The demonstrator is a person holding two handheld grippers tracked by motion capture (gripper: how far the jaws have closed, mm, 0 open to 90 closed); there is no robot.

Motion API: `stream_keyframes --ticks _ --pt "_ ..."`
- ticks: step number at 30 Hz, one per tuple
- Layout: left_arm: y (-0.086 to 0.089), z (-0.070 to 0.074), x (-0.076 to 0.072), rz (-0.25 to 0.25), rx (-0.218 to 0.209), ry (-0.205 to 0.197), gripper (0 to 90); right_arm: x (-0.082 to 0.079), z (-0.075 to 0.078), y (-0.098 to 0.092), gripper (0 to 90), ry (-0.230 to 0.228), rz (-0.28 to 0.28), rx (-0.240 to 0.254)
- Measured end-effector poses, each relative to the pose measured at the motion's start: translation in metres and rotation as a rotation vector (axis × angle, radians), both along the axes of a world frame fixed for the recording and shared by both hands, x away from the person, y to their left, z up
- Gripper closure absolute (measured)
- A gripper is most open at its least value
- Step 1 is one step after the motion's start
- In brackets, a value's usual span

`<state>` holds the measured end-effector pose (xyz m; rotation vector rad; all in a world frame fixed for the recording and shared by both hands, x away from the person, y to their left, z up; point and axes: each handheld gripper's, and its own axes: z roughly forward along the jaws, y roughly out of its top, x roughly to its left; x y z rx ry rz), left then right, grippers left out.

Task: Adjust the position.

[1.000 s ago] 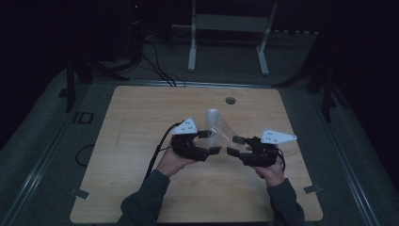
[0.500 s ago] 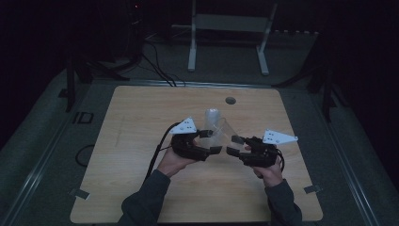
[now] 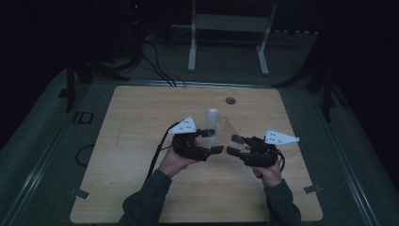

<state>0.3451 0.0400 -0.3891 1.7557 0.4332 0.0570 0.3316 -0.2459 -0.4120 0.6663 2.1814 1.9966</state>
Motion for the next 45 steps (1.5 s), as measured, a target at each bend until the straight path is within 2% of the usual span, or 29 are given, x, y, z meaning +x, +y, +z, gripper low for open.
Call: stream_keyframes --ticks 5,17,25,34,38,45 --pt "-0.002 0.001 0.000 -0.009 -0.013 0.001 24.5 0.000 -0.001 0.001 41.9 -0.002 0.009 0.011" --pt "-0.008 -0.001 0.001 -0.012 -0.074 0.021 23.3 0.000 -0.003 0.003 41.9 -0.002 0.019 0.017" --pt "-0.012 -0.001 0.003 -0.007 -0.143 0.047 21.8 0.000 -0.005 0.004 41.9 -0.001 0.023 0.018" --pt "-0.014 -0.004 0.003 0.009 -0.188 0.050 21.9 0.000 -0.008 0.005 41.9 0.008 0.029 0.014" --pt "-0.014 -0.004 0.003 0.014 -0.214 0.052 23.5 0.000 -0.008 0.006 42.0 0.013 0.033 0.012" --pt "-0.014 -0.004 0.001 0.020 -0.222 0.039 28.9 0.000 -0.008 0.006 41.9 0.016 0.038 0.007"
